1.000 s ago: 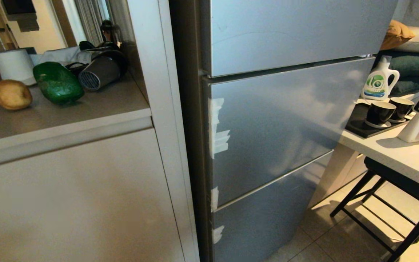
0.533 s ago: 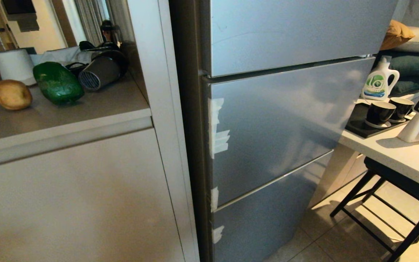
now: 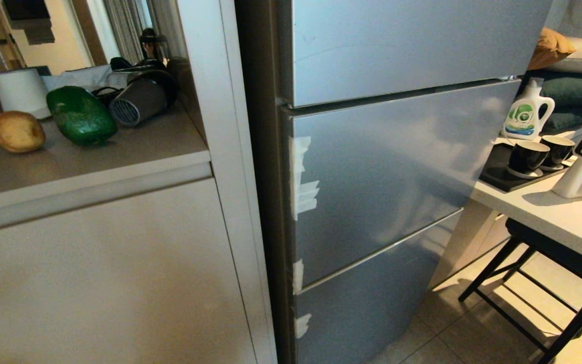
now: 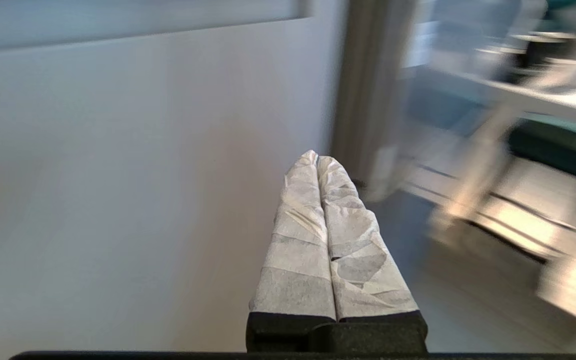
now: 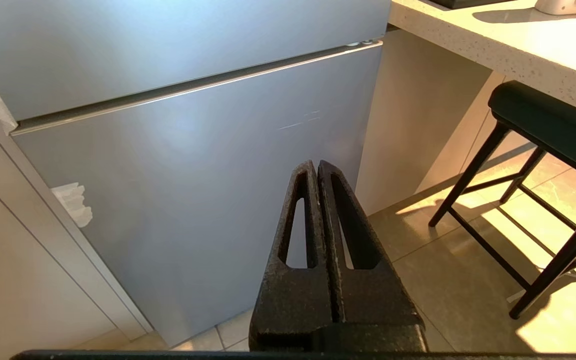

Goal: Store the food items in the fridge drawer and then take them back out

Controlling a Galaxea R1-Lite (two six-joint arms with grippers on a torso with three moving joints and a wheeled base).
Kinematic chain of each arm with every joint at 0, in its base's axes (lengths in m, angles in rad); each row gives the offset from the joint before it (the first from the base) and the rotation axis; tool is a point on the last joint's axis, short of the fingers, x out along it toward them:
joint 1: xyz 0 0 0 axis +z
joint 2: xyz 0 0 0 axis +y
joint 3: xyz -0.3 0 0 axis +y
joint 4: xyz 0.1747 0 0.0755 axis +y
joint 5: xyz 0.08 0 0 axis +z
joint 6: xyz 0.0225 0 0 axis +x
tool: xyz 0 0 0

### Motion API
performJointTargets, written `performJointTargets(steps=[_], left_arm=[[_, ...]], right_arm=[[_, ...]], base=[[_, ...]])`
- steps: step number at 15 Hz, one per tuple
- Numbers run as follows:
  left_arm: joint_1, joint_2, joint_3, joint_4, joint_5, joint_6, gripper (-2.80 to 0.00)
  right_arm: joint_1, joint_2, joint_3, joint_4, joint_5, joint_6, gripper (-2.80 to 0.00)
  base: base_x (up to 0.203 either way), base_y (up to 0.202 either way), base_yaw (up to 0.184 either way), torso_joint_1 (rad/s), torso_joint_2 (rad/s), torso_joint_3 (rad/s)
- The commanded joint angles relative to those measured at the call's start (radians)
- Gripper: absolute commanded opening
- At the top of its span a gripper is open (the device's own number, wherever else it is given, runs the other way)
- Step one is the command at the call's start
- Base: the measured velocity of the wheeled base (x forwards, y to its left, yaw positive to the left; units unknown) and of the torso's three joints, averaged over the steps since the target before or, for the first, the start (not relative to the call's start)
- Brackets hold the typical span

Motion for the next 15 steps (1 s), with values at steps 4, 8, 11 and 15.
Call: performJointTargets(steps=[4, 8, 11, 15], left_arm=[[-0.112, 0.626, -0.114, -0.15, -0.167, -0.001, -2.8], [-0.255, 0.936, -0.156, -0.377, -0.111, 0.022, -2.8], [-0.408, 1.104, -0.199, -0.554, 0.1, 0.026, -2.8], [-0.528, 1.308, -0.264, -0.845, 0.355, 0.022, -2.8]], right_arm=[[0.001, 0.0, 0.0, 0.0, 0.0, 0.0, -2.8], [0.001, 0.0, 0.0, 0.0, 0.0, -0.001, -2.8], [0.001, 0.0, 0.0, 0.0, 0.001, -0.001, -2.8], [0.001, 0.0, 0.0, 0.0, 0.0, 0.0, -2.8]], base=[[0.0, 0.0, 0.0, 0.0, 0.0, 0.0], [0.0, 0.0, 0.0, 0.0, 0.0, 0.0], [0.0, 0.0, 0.0, 0.0, 0.0, 0.0], [0.0, 0.0, 0.0, 0.0, 0.0, 0.0]])
